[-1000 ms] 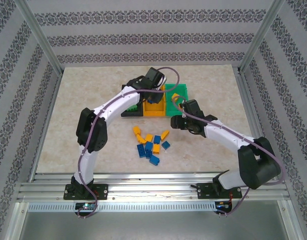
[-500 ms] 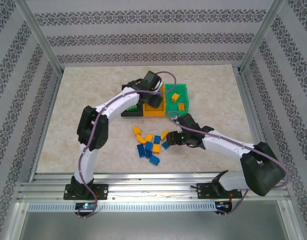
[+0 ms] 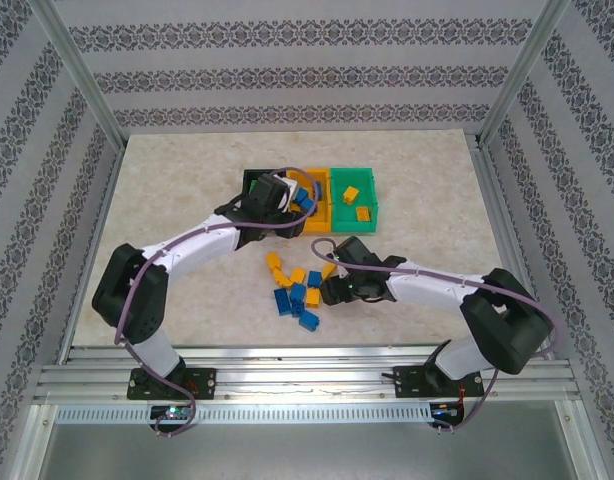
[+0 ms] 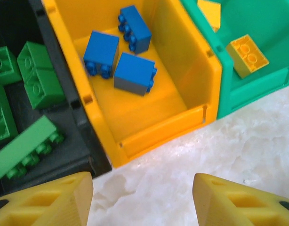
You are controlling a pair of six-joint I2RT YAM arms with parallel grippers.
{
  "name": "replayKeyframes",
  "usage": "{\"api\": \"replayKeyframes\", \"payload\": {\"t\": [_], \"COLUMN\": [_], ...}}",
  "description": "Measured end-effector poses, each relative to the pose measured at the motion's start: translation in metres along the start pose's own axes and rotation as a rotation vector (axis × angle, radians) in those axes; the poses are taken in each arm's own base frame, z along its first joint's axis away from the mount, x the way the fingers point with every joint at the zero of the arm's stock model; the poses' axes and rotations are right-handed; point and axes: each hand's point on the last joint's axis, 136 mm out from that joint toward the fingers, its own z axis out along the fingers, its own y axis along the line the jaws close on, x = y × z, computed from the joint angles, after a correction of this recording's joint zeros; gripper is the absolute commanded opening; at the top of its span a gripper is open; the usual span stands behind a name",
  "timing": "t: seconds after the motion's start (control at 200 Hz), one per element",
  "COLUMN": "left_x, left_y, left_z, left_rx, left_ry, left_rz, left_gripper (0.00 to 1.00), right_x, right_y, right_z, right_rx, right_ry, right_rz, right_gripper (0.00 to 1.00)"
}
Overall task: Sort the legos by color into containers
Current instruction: Pick up the lego from the bottom-center of the table.
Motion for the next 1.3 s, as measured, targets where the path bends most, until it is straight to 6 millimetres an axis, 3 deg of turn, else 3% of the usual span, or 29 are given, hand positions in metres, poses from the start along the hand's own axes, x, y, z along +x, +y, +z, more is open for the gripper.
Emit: {"api": "replayKeyframes", "payload": {"t": [0.23,0.385,0.675,1.099,1.299], "left_x": [0.027,0.027,0.025,0.028,0.032], "left_y": [0.007,0.007,0.006,0.007,0.007], "left_z": [-0.006,-0.010,-0.010,-0.007,-0.006], "left_rx": [-0.004,0.001,0.004,0.009,0.009], "left_ry": [0.013,-0.005,-0.013,-0.021,-0.018], "left_rz": [-0.053,-0.065,-0.085,-0.106,-0.113], "left_gripper": [0.58,0.58,0.58,0.58,0.58], "right_x": [0.004,0.002,0.000,0.000,-0.018], "right_y": [0.004,0.002,-0.005,-0.004,0.007], "right_z": [0.009,0.011,0.013,0.009,-0.006], "right_rx": [0.021,0.045,0.108,0.093,0.054], "right_ry": [0.023,0.031,0.059,0.019,-0.069], "right_rz": [-0.030,-0.033,-0.007,0.005,-0.002], "right_gripper": [0.59,0.57,0.34,0.31,0.30]}}
